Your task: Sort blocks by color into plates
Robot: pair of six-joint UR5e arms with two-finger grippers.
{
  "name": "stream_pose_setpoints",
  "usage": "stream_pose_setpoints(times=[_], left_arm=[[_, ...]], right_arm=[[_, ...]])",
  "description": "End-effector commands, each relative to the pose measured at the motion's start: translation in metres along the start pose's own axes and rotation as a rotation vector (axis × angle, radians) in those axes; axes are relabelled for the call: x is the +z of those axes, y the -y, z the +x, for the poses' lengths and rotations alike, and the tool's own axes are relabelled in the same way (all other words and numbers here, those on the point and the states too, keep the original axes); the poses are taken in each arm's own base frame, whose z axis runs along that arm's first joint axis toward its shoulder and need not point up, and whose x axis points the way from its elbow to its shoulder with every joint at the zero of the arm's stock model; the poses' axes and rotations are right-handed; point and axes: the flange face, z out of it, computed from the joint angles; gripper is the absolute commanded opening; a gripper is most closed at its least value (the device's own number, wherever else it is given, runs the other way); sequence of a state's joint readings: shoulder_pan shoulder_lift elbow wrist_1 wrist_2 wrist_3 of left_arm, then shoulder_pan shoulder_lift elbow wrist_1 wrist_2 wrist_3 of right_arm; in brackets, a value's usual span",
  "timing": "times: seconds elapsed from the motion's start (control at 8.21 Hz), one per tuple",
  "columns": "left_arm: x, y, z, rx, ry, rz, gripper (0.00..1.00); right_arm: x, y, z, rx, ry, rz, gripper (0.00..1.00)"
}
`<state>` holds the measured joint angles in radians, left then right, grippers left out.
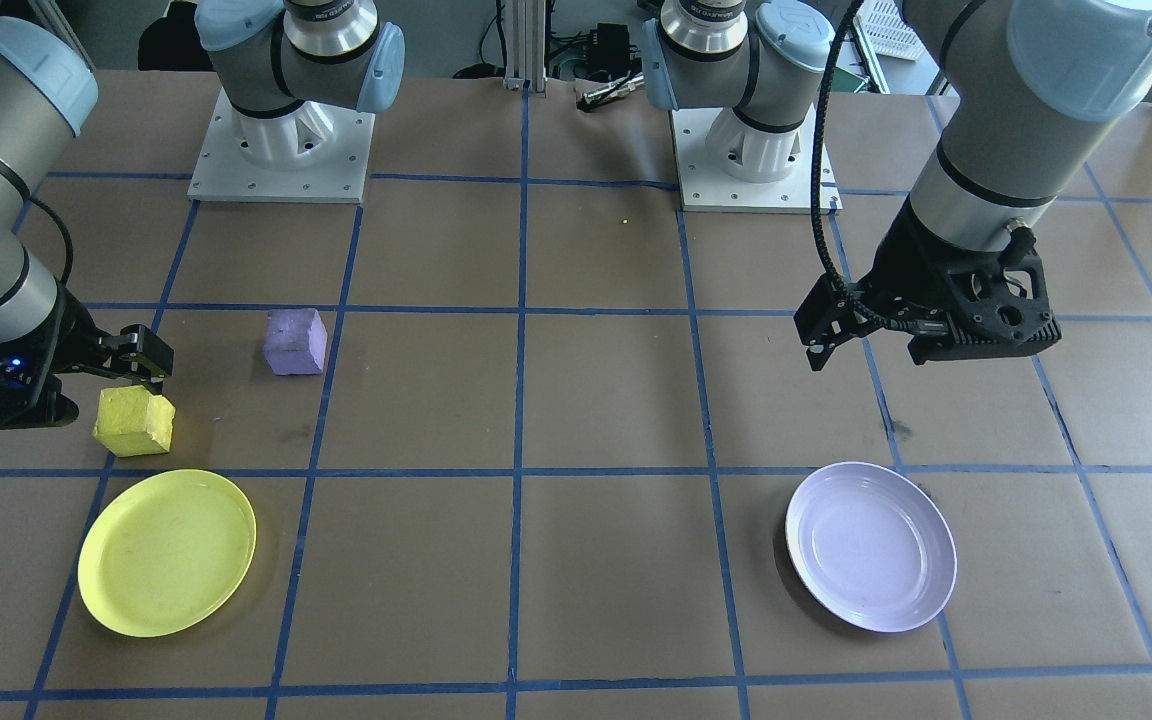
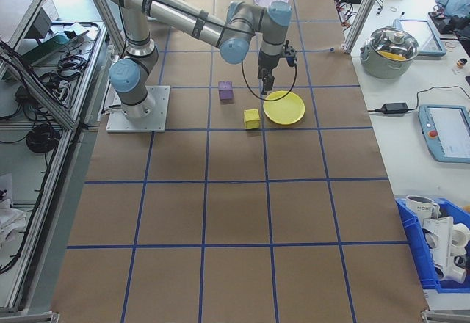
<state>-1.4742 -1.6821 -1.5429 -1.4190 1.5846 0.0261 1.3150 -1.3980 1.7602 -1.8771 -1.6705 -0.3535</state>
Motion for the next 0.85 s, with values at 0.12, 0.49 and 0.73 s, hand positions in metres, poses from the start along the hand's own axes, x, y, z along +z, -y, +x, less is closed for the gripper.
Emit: stream_pose_setpoints(times=[0.12, 0.49, 0.73], left_arm=[[0.001, 0.001, 0.0, 0.0, 0.0, -0.002, 1.0], [0.002, 0.001, 0.0, 0.0, 0.0, -0.004, 1.0], [0.002, 0.001, 0.0, 0.002, 0.0, -0.004, 1.0]], right_arm=[[0.092, -0.011, 0.033, 0.004, 0.053, -0.106, 1.0], [0.116, -0.008, 0.041, -0.06, 0.046, -0.12, 1.0], [0.135, -0.002, 0.044, -0.062, 0.033, -0.134, 0.99]])
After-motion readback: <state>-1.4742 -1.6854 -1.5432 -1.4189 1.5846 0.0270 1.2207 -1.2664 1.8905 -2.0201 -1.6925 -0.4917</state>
